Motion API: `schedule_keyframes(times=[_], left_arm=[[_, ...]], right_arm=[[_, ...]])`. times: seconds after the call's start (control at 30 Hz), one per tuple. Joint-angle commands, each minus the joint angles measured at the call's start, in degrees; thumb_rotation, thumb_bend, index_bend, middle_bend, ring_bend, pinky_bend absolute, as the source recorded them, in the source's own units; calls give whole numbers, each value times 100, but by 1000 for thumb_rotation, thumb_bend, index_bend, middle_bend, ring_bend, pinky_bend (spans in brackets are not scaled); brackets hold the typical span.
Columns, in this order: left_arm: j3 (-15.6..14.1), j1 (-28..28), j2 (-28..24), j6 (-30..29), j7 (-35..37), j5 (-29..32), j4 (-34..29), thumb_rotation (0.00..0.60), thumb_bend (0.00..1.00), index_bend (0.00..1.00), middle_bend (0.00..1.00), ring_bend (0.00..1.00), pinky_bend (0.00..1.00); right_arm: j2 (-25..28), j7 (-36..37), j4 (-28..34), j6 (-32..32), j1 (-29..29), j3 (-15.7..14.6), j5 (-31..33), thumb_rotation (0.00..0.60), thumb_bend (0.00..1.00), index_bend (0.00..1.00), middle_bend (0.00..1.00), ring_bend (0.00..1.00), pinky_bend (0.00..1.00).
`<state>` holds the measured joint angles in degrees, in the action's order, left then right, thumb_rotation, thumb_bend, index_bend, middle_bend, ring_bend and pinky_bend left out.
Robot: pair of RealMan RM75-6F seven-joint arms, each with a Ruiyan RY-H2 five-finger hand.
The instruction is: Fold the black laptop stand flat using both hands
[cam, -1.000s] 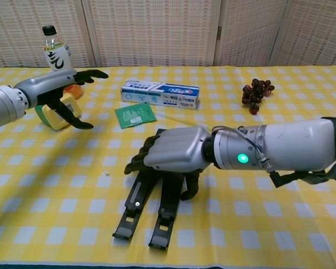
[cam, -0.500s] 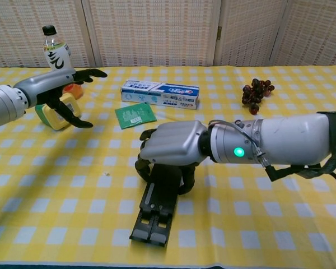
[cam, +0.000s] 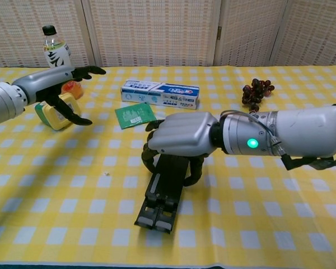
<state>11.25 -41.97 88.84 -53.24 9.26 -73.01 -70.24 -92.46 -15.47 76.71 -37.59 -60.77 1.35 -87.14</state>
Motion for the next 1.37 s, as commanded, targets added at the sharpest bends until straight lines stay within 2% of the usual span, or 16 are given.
schedule_keyframes(times=[0.03,0.3,0.47,0.63,0.9,1.1,1.37], left_arm=[[13,43,-79,-94,-246,61,-44,600,204,0,17,0,0],[64,389,-563,-629,-1272,457,-600,600,245,20,18,0,0],[18,791,-988,-1126,-1534,559,-996,600,245,56,17,0,0],[-123,1230,-1351,-1601,-1531,471,-1237,600,245,77,17,0,0],[-482,1951,-1792,-2286,-1514,199,-1646,600,246,82,17,0,0],[-706,2471,-1966,-2890,-1527,-72,-1910,600,246,82,17,0,0],[-959,3021,-2080,-3379,-1647,-302,-2326,600,246,80,17,0,0]], right_arm=[[214,-37,244,-452,287,30,83,600,262,32,72,94,0],[933,-609,1082,-1999,1477,28,658,600,261,18,83,121,1],[1505,-915,1637,-3003,2267,-42,911,600,261,19,92,122,3],[1899,-811,1944,-3767,2954,-110,1076,600,261,19,91,123,3],[2325,-246,2104,-4394,3827,-257,1230,600,261,19,59,89,3],[2426,172,2004,-4737,4346,-323,1198,600,261,18,43,77,0],[2397,666,1858,-5164,4903,-335,977,600,262,19,43,76,0]])
